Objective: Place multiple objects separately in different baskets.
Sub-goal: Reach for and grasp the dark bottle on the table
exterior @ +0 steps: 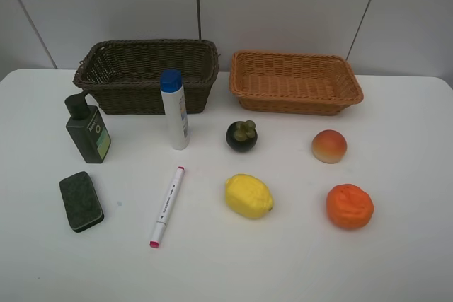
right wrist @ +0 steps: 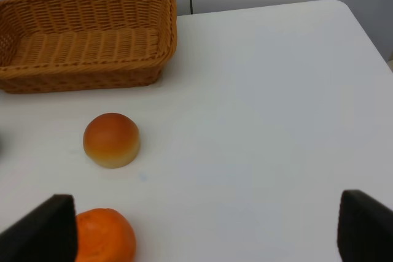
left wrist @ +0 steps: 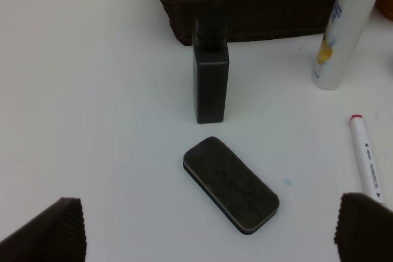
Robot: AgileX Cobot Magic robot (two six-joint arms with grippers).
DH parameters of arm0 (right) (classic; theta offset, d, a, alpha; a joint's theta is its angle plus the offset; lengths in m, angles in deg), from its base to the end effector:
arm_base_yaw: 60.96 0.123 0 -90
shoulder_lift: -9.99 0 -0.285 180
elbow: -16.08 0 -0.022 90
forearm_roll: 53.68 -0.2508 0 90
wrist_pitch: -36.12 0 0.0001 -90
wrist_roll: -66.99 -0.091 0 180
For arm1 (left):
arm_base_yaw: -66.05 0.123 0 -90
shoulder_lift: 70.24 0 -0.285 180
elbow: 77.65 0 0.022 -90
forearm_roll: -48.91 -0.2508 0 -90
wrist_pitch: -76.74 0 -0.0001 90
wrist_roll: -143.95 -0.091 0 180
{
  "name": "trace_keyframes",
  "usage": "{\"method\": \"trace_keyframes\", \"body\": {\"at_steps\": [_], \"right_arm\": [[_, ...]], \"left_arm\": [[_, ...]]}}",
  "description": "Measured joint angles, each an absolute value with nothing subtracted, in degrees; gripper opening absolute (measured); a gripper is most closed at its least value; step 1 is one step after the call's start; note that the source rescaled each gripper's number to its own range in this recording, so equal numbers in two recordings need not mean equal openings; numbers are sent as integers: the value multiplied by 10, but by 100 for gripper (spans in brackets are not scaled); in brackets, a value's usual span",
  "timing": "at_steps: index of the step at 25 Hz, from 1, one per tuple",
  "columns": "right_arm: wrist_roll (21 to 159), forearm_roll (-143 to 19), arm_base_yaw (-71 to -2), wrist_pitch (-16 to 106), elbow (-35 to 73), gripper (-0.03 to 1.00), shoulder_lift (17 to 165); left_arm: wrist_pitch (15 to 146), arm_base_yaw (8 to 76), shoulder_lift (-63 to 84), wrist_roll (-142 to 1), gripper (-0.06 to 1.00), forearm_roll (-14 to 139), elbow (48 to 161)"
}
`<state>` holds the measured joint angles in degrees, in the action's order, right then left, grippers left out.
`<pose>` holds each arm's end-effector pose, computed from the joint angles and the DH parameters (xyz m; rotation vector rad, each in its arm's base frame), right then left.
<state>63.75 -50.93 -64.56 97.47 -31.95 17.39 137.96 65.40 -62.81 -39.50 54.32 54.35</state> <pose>-0.0077 -0.0034 0.2791 0.1245 2.0340 -0.0613 -0.0076 -0.0074 0.2797 0.0784 2.0318 -0.0821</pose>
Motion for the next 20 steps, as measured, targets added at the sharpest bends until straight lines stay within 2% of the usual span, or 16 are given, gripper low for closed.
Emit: {"method": "trace_keyframes", "body": {"at_steps": [11,16,20], "right_arm": [[637,-509,-646,975,-320,83,174],[637,-509,-646,975,-320,83,174],[637,-509,-646,975,-320,83,174]], "left_arm": [[1379,654,-606,-395,100,543,543],[1363,654,-466,-395,100,541,565],[1347,654,-298,-395,100,544,617]]}}
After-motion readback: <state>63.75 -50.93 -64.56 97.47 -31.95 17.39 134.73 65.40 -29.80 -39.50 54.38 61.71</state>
